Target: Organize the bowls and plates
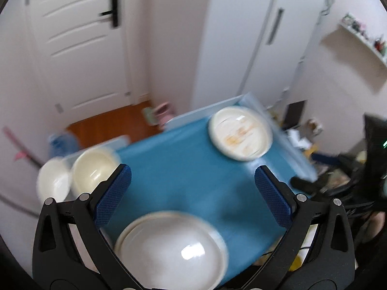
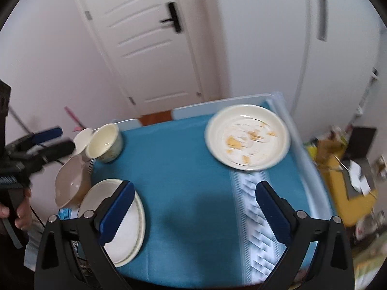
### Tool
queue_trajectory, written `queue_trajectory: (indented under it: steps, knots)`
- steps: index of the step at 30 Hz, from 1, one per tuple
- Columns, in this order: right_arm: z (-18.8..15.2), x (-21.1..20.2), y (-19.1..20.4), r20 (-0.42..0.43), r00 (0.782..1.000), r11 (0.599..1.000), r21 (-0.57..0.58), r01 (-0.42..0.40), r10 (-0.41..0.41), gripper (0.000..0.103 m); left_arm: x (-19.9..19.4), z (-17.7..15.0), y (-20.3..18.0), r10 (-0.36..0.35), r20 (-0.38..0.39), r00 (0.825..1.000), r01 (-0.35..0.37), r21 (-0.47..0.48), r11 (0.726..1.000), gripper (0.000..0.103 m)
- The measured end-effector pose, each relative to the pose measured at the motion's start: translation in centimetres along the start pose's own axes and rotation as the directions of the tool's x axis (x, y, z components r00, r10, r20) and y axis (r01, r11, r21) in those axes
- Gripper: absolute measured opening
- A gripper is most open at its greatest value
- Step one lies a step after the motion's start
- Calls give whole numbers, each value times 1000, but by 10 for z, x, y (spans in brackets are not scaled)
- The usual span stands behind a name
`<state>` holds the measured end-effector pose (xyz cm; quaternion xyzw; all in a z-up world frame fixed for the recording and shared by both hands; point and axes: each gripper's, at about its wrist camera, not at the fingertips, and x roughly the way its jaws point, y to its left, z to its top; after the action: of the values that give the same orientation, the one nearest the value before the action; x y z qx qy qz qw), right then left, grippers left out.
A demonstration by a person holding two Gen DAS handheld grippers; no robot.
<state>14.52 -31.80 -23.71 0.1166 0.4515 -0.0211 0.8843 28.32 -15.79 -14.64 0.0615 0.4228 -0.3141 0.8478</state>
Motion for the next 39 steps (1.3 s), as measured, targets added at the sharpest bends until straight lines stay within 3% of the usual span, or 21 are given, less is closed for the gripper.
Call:
queue_trajectory:
  steps: [3,6,12,16,19,21,23,30,35,39]
  knots:
    - [11,-13,-22,55,998,996,84,9,-14,100,21,32,-18,-61,-2,998,61,22,998,102]
    - [20,-10,-38,52,997,993,99,58,-63,100,53,54,-33,-105,-35,994,106,33,994,102]
    - [27,26,-98,-2,1000,975,221,27,-27,100,132,75,-53,-50,-119,992,61,96,994,102]
    - [25,56,-130,-25,1000,960,279,-3,10,98,188,74,-53,-17,-196,980,41,117,992,102]
    - [25,77,-141,-47,998,958,284,-33,48,83,220,68,-47,1,-230,973,29,125,992,99]
    - [25,90,-145,-62,996,956,289,-47,68,76,242,64,-42,1,-258,966,29,112,993,93]
    - [25,106,-148,-71,993,952,299,-68,94,62,261,60,-34,-7,-288,958,35,91,995,85]
    - [25,134,-156,-80,989,933,347,-92,127,51,301,51,-21,-31,-347,937,56,62,997,72]
    - [24,146,-162,-89,989,920,386,-73,116,35,315,48,-16,-47,-368,929,71,51,996,52]
    - [26,147,-165,-79,992,915,399,-57,97,29,321,49,-14,-54,-361,931,78,52,996,41]
